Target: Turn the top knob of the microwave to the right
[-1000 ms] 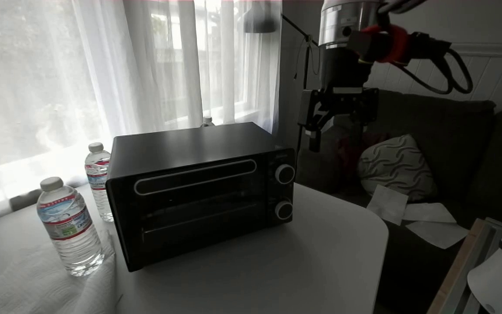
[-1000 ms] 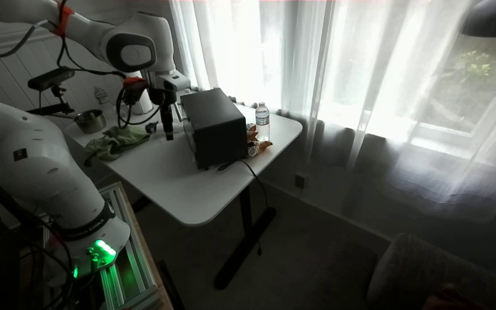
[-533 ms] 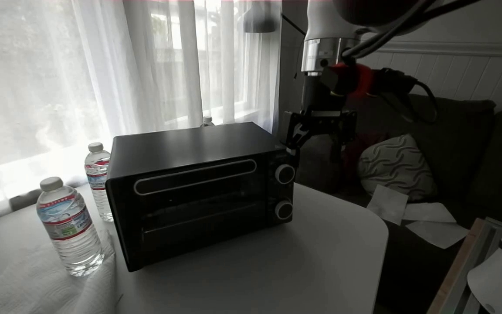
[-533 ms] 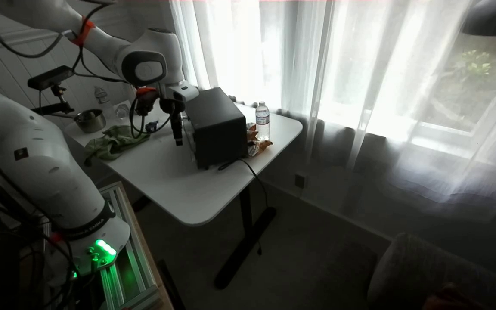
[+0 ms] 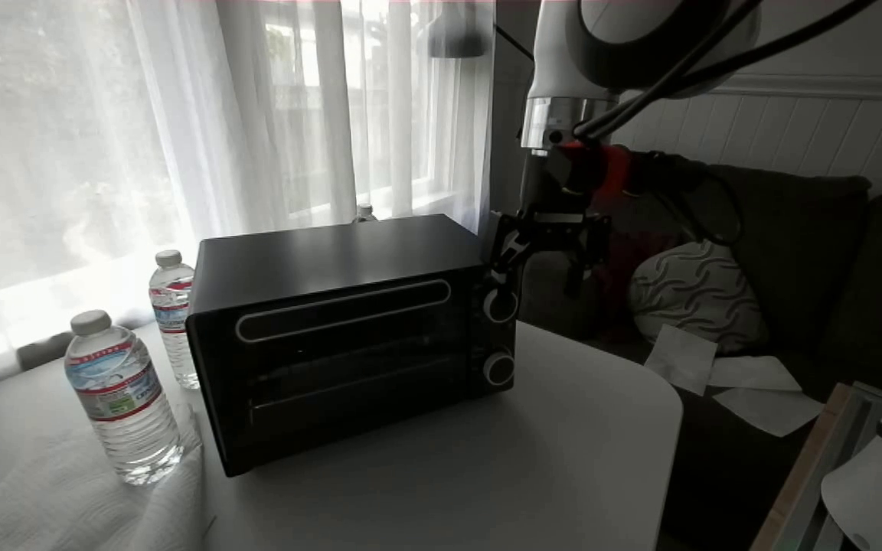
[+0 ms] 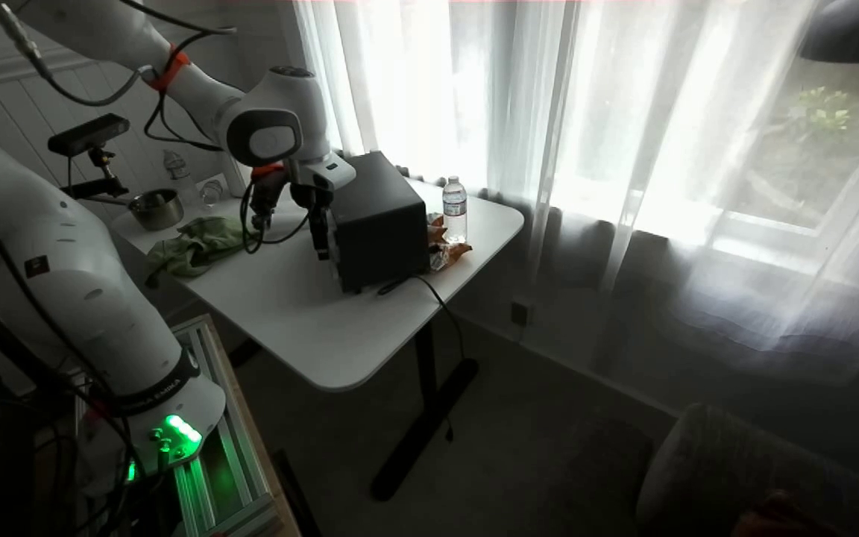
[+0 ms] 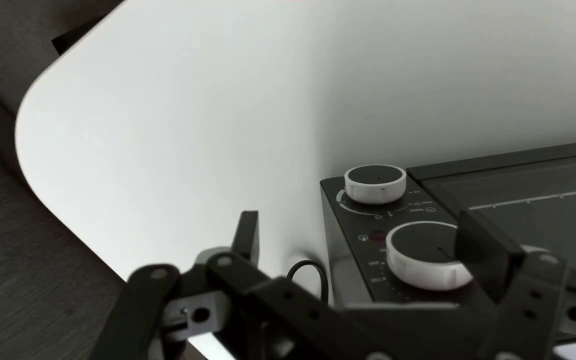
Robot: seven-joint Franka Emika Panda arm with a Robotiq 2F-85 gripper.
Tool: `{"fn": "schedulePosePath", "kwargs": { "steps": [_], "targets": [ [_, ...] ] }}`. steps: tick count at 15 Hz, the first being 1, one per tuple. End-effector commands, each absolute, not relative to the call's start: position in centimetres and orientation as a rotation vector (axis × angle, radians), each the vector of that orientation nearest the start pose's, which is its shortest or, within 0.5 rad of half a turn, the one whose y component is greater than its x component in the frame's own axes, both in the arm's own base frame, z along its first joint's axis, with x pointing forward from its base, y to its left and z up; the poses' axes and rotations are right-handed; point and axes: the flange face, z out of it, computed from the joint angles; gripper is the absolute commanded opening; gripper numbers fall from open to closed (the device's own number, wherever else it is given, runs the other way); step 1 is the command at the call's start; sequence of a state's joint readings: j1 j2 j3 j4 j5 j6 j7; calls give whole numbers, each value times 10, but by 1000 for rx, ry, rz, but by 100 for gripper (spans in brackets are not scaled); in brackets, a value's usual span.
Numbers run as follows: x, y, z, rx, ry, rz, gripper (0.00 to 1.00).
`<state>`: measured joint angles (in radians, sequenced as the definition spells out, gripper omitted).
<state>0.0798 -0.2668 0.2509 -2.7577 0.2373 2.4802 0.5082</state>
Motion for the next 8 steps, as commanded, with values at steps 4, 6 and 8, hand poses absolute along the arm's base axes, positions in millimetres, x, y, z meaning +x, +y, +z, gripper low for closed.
{"fn": "schedulePosePath", "kwargs": {
  "steps": [4,6,8],
  "targets": [
    [363,121,290,-2946,604,87,100],
    [362,123,290,-2927,593,103,100],
    [364,122,291,-2924,595,83,100]
  ]
}}
